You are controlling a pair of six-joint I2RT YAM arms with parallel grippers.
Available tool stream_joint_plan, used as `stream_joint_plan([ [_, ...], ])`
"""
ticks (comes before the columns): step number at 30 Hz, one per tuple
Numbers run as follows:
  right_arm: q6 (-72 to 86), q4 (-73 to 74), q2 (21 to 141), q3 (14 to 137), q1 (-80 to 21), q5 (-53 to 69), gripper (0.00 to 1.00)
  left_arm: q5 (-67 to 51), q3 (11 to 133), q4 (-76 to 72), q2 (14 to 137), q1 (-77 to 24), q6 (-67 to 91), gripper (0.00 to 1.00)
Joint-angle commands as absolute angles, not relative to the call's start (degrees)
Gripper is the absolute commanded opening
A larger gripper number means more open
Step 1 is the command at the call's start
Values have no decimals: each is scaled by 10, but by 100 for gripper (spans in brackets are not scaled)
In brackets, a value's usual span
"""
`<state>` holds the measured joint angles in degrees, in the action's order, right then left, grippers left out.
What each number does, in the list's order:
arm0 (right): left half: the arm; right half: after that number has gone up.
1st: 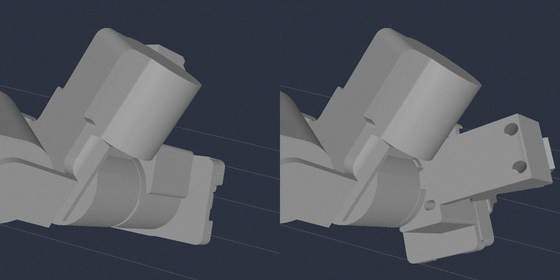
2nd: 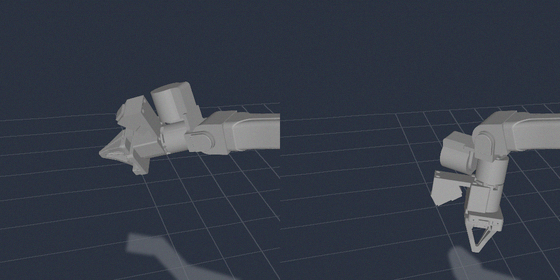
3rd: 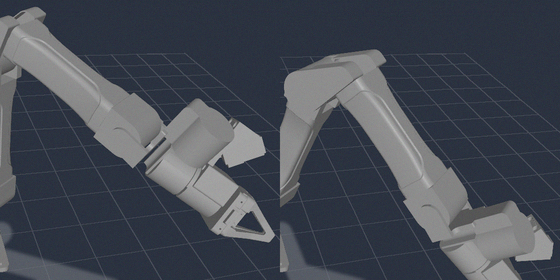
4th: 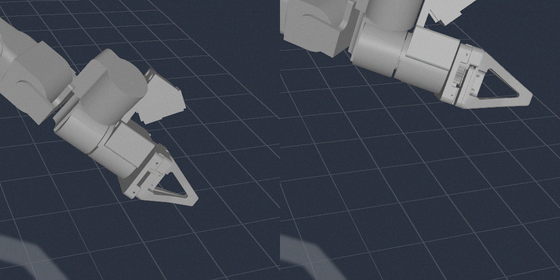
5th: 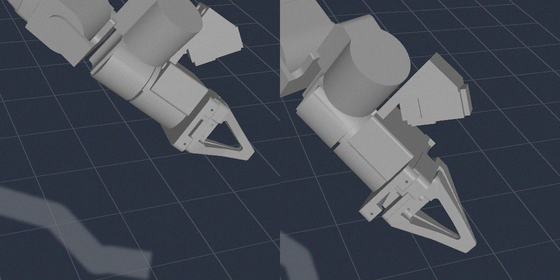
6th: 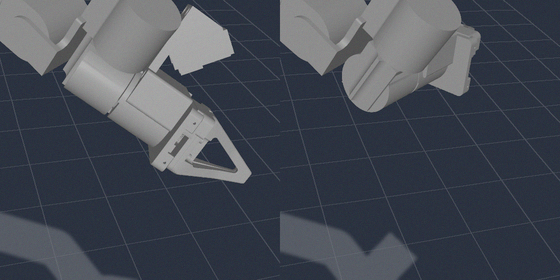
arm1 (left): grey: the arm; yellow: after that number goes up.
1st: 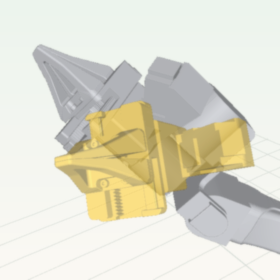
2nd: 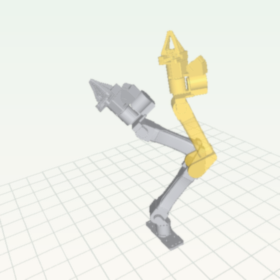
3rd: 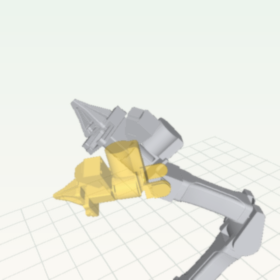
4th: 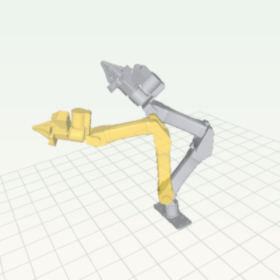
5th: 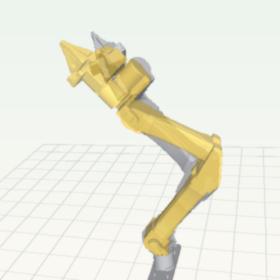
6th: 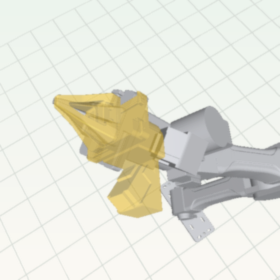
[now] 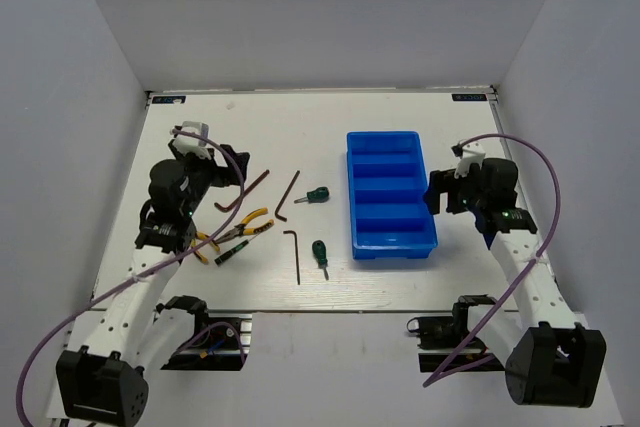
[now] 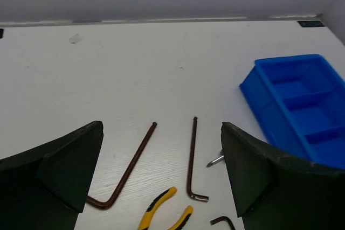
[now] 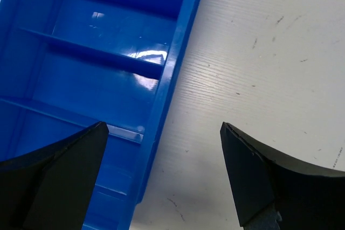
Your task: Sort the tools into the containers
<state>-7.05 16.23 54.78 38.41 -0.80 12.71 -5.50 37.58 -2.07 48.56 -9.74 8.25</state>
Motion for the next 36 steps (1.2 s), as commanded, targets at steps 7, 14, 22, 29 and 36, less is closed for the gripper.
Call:
stream_joint_plan([
  [7, -107, 168, 548, 384, -6, 186, 91, -209, 417, -19, 595, -98, 119, 83],
  [14, -199, 233, 547, 410, -7, 206, 91, -146, 538, 111, 790, -103, 109, 0],
  [22, -239, 289, 547, 432, -6, 258, 0, -113, 697, 241, 984, -119, -10, 39],
  [29, -237, 266, 539, 415, -6, 261, 33, -84, 714, 266, 1034, -130, -80, 37],
  [36, -236, 273, 547, 419, -7, 285, 33, 18, 714, 291, 1074, -156, -85, 43],
])
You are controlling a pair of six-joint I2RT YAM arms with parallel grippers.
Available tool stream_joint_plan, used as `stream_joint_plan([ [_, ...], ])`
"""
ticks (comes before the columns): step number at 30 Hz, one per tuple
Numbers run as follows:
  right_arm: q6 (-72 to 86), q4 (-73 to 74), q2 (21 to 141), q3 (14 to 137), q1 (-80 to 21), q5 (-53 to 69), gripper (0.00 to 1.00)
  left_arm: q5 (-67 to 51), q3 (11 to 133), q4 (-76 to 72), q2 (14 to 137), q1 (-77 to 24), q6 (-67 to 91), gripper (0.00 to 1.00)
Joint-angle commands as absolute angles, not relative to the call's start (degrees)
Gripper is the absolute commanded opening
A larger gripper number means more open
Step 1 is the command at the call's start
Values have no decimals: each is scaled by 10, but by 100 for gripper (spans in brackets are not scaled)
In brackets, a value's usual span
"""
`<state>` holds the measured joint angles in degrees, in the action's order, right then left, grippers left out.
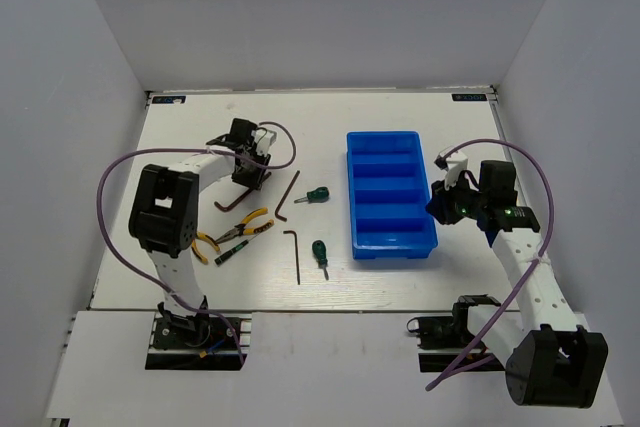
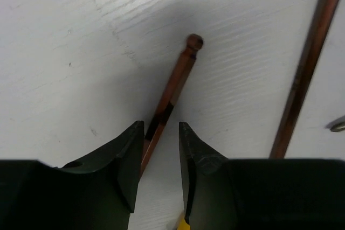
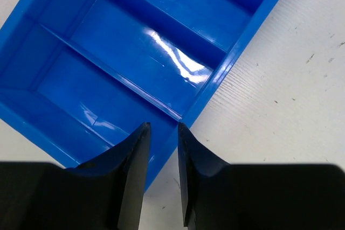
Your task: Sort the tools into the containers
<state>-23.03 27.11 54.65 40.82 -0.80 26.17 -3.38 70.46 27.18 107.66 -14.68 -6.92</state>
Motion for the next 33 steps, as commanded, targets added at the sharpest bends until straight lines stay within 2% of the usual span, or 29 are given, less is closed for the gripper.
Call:
stream_joint_plan([
  [1, -237, 273, 543, 420, -6, 286, 33, 32, 714, 291, 1074, -161, -85, 43],
  [4, -235, 271, 540, 417, -6, 283, 33, 44, 714, 297, 1095, -166, -85, 43],
  [9, -236, 272, 537, 417, -4, 286, 33, 69, 721, 315, 1129, -171, -90, 37],
  [14, -236, 272, 532, 416, -7, 287, 33, 80, 721, 321, 1155, -177, -91, 0],
  [16, -237, 272, 530, 414, -7, 288, 35, 80, 734, 321, 1155, -177, -84, 0],
  [18, -235, 271, 529, 413, -5, 287, 82, 80, 753, 326, 1139, -177, -78, 0],
  [19, -235, 265, 528, 413, -6, 287, 90, 74, 761, 326, 1130, -177, -70, 0],
  [21, -236, 267, 528, 412, -6, 289, 90, 37, 789, 320, 1110, -182, -63, 0],
  [22, -240, 272, 528, 412, -7, 292, 81, 18, 801, 311, 1094, -190, -63, 0],
  [23, -243, 275, 529, 416, -7, 301, 22, -38, 829, 296, 1087, -190, -56, 0],
  [24, -243, 276, 530, 415, -5, 301, 0, -68, 844, 288, 1087, -199, -56, 0],
  [29, -240, 268, 533, 412, -6, 294, 0, -226, 951, 220, 1088, -263, -49, 0],
  [33, -239, 269, 533, 414, -7, 291, 1, -279, 1016, 145, 1110, -315, -61, 0],
])
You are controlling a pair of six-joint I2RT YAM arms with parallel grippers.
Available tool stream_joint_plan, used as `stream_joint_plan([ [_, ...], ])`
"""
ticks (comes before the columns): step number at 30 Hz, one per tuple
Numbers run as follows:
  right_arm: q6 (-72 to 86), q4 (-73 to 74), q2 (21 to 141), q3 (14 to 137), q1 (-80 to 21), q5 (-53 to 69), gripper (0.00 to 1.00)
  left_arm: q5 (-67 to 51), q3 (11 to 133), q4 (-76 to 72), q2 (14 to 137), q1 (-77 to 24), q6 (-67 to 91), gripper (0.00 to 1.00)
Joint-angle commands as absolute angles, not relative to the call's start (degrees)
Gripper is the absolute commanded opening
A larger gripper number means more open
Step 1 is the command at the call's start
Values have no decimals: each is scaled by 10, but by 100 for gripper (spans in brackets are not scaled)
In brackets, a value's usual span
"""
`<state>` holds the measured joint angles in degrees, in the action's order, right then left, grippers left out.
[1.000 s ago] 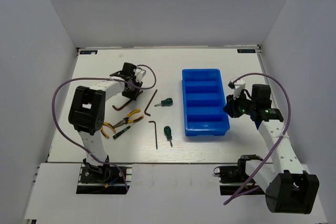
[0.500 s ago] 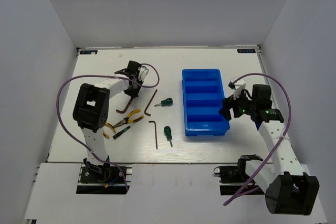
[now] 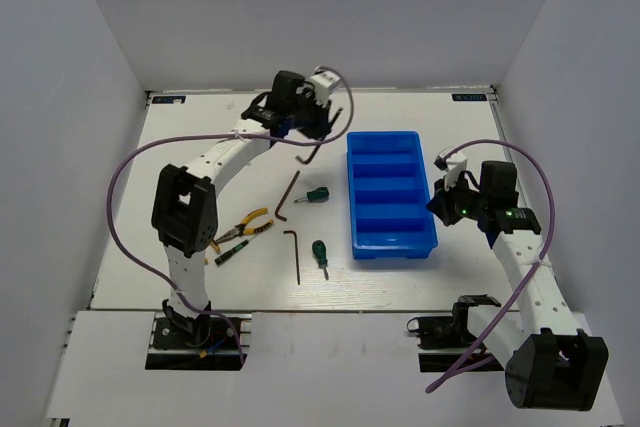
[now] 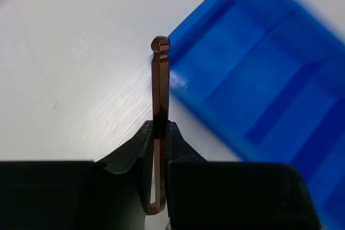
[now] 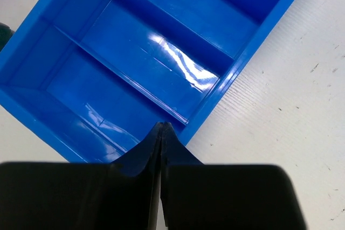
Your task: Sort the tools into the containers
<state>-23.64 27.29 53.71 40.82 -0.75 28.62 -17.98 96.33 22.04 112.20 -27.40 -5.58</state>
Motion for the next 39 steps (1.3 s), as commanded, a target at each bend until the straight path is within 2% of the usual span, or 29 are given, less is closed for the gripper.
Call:
stream_joint_plan([
  [1, -241, 268, 532, 414, -6, 289, 3, -291, 1049, 139, 1134, -329, -68, 0],
  [6, -242, 269, 533, 414, -6, 288, 3, -298, 1176, 152, 1234, -355, -76, 0],
  [10, -243, 270, 534, 414, -8, 288, 3, -260, 1185, 63, 1264, -384, -62, 0],
  [14, -243, 268, 533, 413, -5, 287, 3, -178, 1225, 52, 1319, -400, -55, 0],
  [21, -246, 268, 531, 412, -6, 287, 3, -80, 1225, 11, 1349, -433, -70, 0],
  [25, -248, 270, 532, 412, 10, 287, 3, -68, 1230, 17, 1354, -439, -89, 0],
  [26, -248, 270, 532, 412, 10, 287, 3, -68, 1230, 17, 1354, -439, -89, 4],
  [27, -248, 270, 531, 411, 11, 286, 3, -74, 1220, 17, 1354, -439, -94, 27],
  [29, -249, 271, 532, 412, 11, 285, 3, -81, 1206, 17, 1345, -439, -94, 51],
  [31, -249, 270, 532, 411, 11, 286, 9, -81, 1195, 17, 1334, -444, -94, 73],
  [34, -248, 272, 533, 412, 11, 287, 10, -81, 1189, 22, 1308, -449, -94, 74],
  [36, -249, 272, 534, 411, 13, 287, 12, -71, 1183, 28, 1276, -449, -94, 74],
  [37, -249, 274, 533, 412, 14, 288, 19, -71, 1176, 35, 1260, -454, -87, 70],
  [38, -249, 274, 535, 411, 15, 288, 23, -48, 1166, 40, 1240, -454, -82, 39],
  [39, -249, 276, 535, 410, 16, 290, 30, -29, 1131, 47, 1218, -454, -61, 14],
])
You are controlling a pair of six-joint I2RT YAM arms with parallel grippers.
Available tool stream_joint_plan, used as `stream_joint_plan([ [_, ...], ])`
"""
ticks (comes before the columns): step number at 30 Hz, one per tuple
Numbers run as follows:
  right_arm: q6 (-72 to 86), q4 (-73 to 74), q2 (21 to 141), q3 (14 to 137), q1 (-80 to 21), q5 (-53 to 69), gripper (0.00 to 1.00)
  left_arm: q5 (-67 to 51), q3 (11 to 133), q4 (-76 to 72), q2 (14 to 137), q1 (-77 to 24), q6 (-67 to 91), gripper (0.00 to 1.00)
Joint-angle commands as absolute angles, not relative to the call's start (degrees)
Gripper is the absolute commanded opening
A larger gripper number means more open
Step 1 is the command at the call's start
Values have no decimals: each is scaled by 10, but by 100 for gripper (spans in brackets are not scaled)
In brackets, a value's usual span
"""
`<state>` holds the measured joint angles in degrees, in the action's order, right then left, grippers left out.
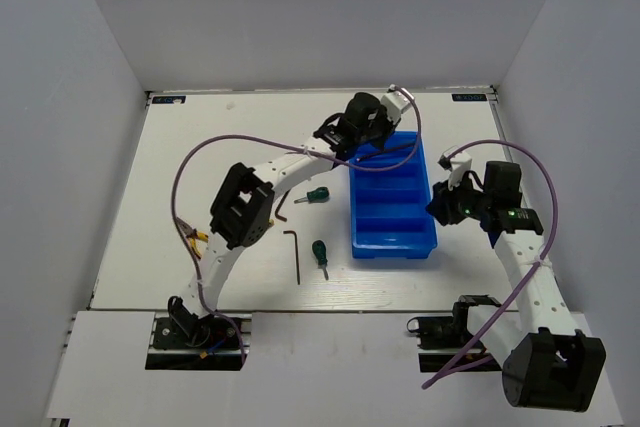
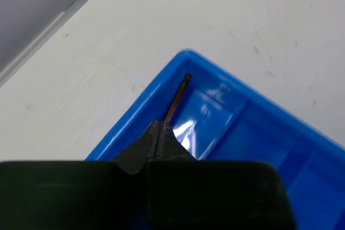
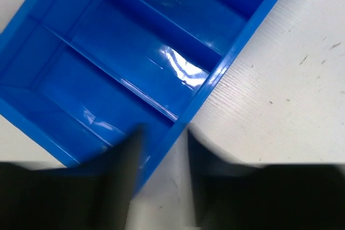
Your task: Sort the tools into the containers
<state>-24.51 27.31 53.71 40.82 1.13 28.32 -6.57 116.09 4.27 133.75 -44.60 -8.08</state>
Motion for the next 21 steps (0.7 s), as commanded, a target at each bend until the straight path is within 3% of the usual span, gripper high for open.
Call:
stream_joint_plan([
  [1, -249, 277, 533, 410, 18, 294, 56, -6, 1109, 74, 1165, -454, -48, 0],
  [2, -248, 277, 535, 411, 18, 297, 67, 50, 1080, 89, 1135, -454, -34, 0],
  [3, -250, 279, 536, 410, 18, 300, 72, 77, 1012, 102, 1106, -447, -6, 0],
  [4, -253, 283, 539, 411, 18, 313, 67, 101, 983, 155, 1080, -441, 9, 0],
  [5, -254, 286, 541, 414, 18, 317, 49, 154, 935, 191, 1040, -441, 26, 5],
  [6, -257, 292, 544, 415, 18, 322, 20, 183, 913, 230, 1028, -425, 47, 18],
  [7, -255, 292, 546, 417, 18, 324, 0, 207, 894, 296, 1020, -418, 47, 31],
  [8, -252, 294, 551, 420, 18, 328, 0, 213, 864, 323, 1020, -411, 53, 49],
  [10, -255, 297, 556, 422, 17, 333, 0, 201, 844, 365, 1041, -390, 58, 59],
  [12, -250, 299, 562, 421, 17, 334, 0, 200, 838, 412, 1069, -385, 67, 59],
  [16, -247, 300, 567, 423, 18, 331, 0, 165, 818, 389, 1114, -374, 67, 38],
  [21, -249, 296, 566, 421, 20, 320, 0, 156, 803, 363, 1121, -362, 61, 40],
])
